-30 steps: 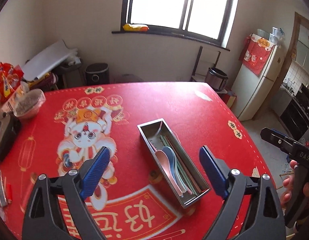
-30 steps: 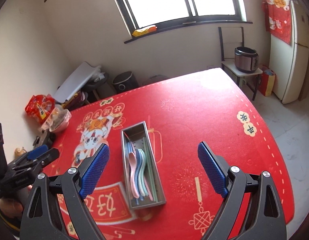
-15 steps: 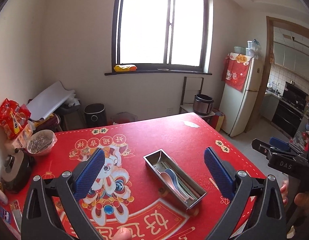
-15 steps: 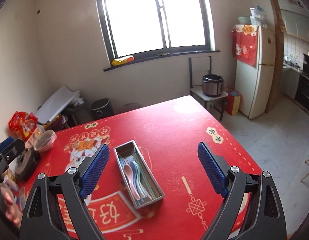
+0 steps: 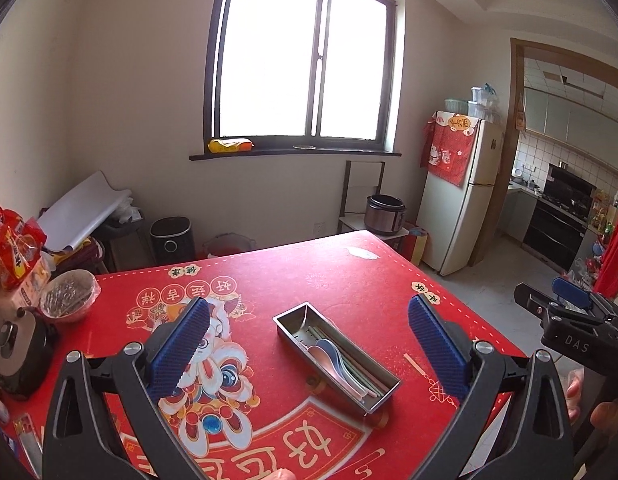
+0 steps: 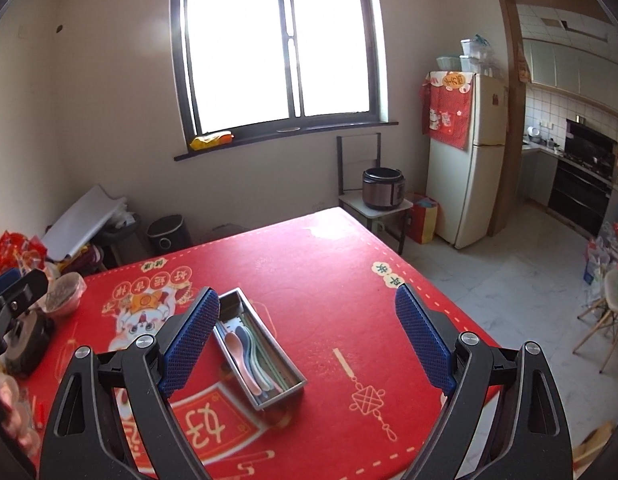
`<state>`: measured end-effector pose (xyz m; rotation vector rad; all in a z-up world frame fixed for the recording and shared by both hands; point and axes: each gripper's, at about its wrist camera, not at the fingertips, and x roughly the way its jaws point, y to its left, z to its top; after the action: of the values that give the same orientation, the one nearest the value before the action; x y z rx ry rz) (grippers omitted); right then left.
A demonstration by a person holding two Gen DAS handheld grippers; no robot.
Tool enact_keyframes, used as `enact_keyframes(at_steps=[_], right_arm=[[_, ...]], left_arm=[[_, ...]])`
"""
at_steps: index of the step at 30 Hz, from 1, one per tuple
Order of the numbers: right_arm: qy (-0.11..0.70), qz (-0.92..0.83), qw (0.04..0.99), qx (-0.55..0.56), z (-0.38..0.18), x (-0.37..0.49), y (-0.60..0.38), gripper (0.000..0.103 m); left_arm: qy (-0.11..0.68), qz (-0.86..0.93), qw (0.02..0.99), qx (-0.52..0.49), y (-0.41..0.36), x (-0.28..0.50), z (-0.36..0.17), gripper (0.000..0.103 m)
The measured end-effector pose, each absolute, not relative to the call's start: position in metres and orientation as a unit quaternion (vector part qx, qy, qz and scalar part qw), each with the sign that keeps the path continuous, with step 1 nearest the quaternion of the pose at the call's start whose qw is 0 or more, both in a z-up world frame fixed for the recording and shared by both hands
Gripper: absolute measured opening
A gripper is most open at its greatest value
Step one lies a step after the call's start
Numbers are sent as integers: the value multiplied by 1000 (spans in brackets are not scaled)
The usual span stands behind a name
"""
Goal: Organize utensils
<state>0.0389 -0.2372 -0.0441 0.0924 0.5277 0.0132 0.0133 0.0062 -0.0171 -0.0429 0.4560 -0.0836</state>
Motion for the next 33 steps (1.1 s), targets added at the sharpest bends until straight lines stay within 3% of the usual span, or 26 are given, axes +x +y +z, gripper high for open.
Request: enact_keyframes(at_steps=[33], right_arm=[[248, -28, 968, 25, -35, 28, -221, 87]], left_arm=[[220, -24, 975, -4, 18, 9, -13, 97]])
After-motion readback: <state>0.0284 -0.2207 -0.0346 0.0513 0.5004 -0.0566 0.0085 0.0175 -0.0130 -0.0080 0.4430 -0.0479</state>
